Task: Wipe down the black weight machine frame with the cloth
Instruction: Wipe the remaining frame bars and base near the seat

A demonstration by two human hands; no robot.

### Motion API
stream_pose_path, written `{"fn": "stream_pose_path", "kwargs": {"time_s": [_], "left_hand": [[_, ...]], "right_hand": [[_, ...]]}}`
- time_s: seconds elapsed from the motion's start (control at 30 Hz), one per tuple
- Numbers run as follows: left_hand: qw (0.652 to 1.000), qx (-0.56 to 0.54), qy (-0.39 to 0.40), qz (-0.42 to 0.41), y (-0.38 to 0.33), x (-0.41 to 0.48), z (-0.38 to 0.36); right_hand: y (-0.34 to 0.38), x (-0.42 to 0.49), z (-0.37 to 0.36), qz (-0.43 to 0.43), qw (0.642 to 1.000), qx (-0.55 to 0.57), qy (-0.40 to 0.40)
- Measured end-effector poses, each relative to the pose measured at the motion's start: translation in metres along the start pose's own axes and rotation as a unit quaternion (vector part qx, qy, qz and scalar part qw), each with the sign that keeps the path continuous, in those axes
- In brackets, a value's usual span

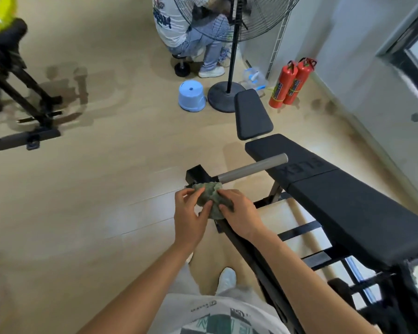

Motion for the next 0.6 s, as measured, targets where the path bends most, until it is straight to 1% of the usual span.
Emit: {"fn": "stream_pose_path", "kwargs": {"time_s": [0.07, 0.17, 0.27, 0.33, 0.47, 0.6], "left_hand": [[0.998, -0.046, 0.026, 0.022, 0.011, 0.000, -0.005], [0.985, -0.132, 0.085, 0.078, 0.020, -0.005, -0.013], [0.974, -0.171, 0.098, 0.109, 0.021, 0.001, -0.013], [0.976, -0.158, 0.104, 0.110, 0.023, 0.007, -0.011], [0.990, -0.086, 0.103, 0.047, 0.020, 0.025, 0.002], [0.997, -0.035, 0.062, 0.000, 0.025, 0.057, 0.030]], "right_hand": [[0.003, 0.004, -0.004, -0.004, 1.000, -0.007, -0.007], [0.008, 0.008, -0.009, -0.005, 0.999, -0.029, -0.018], [0.015, 0.015, -0.011, 0.003, 0.997, -0.070, -0.017], [0.018, 0.016, -0.011, 0.004, 0.996, -0.091, -0.017], [0.024, 0.010, -0.012, 0.012, 0.990, -0.128, -0.054], [0.040, 0.016, -0.026, 0.043, 0.981, -0.170, -0.084]]}}
Point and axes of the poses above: each hand's wrist, its own x-axis towards the middle knuckle, its own z-axis out of the back of the hand, y = z × x, the point moved 9 cm from there along x, towards the middle knuckle, and after that the axes turned 3 degrees about y, right-handed, at the moved point
